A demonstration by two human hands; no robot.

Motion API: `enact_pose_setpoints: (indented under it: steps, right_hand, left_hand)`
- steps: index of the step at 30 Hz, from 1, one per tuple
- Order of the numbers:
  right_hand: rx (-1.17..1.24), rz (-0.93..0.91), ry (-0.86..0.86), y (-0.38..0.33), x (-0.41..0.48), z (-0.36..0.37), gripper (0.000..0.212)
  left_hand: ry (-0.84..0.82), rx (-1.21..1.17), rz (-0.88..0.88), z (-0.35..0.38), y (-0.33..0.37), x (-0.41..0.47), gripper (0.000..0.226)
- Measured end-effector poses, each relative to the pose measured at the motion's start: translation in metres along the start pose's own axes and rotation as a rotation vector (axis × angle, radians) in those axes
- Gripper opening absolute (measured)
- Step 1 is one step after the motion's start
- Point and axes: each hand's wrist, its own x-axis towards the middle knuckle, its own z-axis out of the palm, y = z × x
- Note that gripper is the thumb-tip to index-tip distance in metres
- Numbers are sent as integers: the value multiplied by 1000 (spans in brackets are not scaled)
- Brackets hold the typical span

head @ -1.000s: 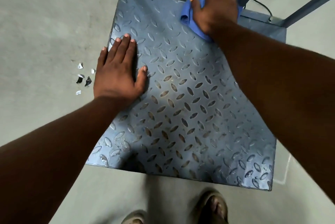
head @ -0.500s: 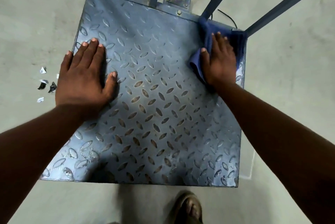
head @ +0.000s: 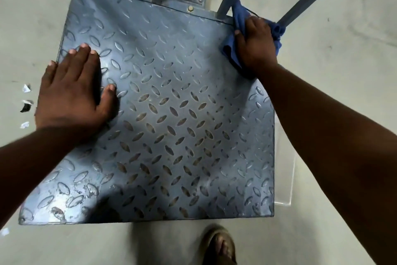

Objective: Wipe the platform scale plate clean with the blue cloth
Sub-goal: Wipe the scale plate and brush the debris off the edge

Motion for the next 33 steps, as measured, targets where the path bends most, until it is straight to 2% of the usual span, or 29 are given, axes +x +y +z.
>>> enact_pose_setpoints:
  steps: [2,5,9,14,18,21,24,28,31,33]
  right_hand:
    - [31,8,-25,8,-9,-1,52]
    - [22,117,-72,-3,-24,1,63]
    - [-36,24,-148,-10,-43,1,65]
    - [-29,188,-62,-14,-20,6,70]
    - [-88,37,-49,-36,15,6,56]
    - [-84,-78,-58,-14,16,-2,45]
    - [-91,62,2,8,9,-4,44]
    - [-70,144,48,-18,0,15,55]
    - [-59,114,-103,-40,-29,15,68]
    - [-52,8,-183,-64,-59,9,69]
  left_hand:
    - [8,8,0,1,-1,0,77]
    - [9,10,5,2,-1,0,76]
    - [6,-1,6,2,-2,2,77]
    - [5,7,4,2,-2,1,77]
    - [-14,-1,4,4,-2,1,78]
    - [-14,-20,-4,4,-1,1,79]
    - [9,-38,-5,4,-1,1,79]
    - [-2,-19,-25,0,1,1,79]
    - [-1,15,-10,-2,0,0,78]
    - [-12,24,-10,-3,-1,1,79]
